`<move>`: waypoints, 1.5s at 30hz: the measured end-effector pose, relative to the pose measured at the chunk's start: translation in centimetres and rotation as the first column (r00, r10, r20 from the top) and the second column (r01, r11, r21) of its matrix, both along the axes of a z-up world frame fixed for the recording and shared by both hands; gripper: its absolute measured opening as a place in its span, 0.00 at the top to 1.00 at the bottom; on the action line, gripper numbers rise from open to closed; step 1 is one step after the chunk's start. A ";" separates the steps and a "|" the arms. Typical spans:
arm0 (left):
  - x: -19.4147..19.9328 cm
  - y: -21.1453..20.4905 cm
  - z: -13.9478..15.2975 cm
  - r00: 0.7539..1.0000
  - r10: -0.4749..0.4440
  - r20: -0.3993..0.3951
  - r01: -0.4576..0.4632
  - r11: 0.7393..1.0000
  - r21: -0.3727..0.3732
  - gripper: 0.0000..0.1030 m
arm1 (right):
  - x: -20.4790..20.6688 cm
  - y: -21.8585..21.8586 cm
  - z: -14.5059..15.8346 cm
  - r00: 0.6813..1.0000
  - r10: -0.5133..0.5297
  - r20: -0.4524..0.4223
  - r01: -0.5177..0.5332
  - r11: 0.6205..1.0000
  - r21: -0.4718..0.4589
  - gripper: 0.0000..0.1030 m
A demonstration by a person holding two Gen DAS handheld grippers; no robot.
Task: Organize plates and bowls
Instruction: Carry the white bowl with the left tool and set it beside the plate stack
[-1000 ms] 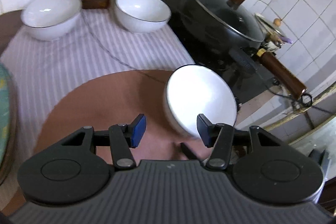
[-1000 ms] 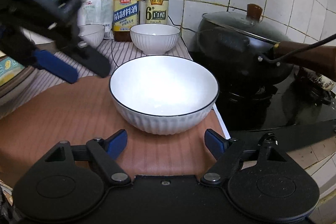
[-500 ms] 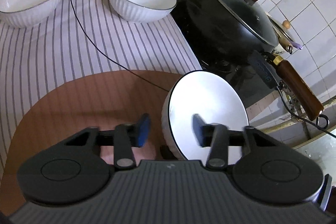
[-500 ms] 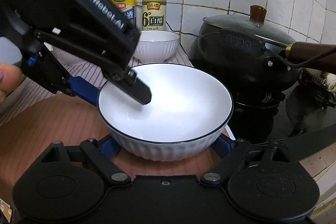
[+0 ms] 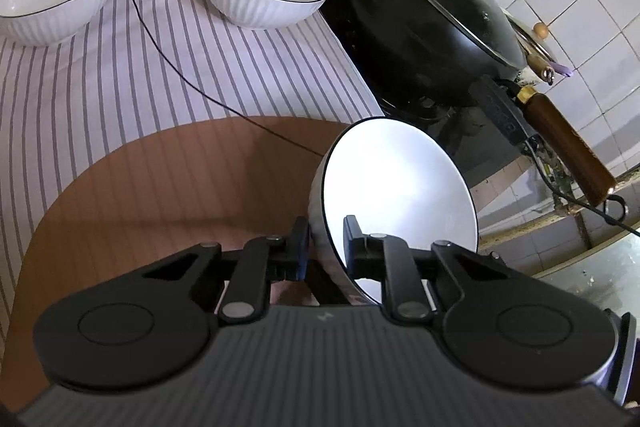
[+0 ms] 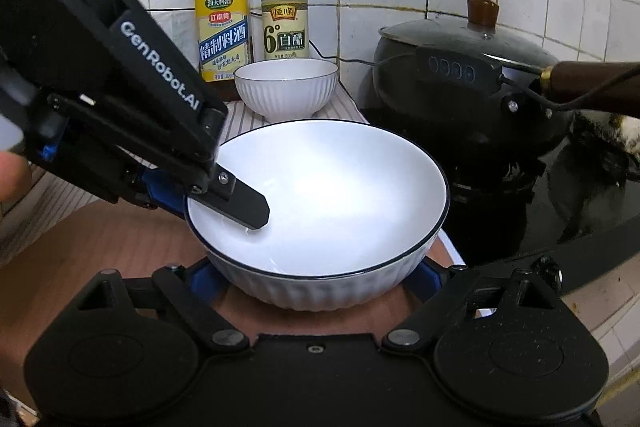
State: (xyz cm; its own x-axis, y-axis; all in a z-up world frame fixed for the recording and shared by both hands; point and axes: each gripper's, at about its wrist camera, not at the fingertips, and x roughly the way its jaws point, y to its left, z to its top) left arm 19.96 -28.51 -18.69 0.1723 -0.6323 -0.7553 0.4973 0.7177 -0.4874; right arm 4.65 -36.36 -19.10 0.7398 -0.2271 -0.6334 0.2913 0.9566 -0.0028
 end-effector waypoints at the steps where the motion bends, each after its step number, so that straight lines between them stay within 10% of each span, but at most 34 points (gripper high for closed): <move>1: -0.1 0.2 0.2 1.000 -0.005 0.003 0.005 1.000 0.002 0.84 | -0.2 0.2 0.2 1.000 0.001 0.001 -0.001 1.000 0.001 0.10; 19: -2.0 8.3 4.5 0.992 0.100 0.073 -0.101 0.995 0.012 0.85 | 0.7 6.2 4.5 0.972 0.236 0.025 -0.234 0.970 -0.059 0.10; 32: 0.4 12.4 2.8 0.966 0.244 0.091 -0.252 0.963 0.091 0.84 | 5.9 8.5 2.4 0.908 0.418 0.005 -0.418 0.907 -0.050 0.10; 45: 2.1 11.7 0.2 0.970 0.216 0.113 -0.235 0.952 0.198 0.84 | 7.4 9.7 -1.1 0.915 0.404 0.004 -0.404 0.915 -0.003 0.10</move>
State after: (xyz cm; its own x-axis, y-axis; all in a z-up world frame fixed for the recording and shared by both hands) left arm 22.06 -16.77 -18.48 0.3648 -0.3997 -0.8409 0.3449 0.8969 -0.2766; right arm 12.09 -26.68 -20.22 0.7716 0.0903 -0.6297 -0.1201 0.9928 -0.0048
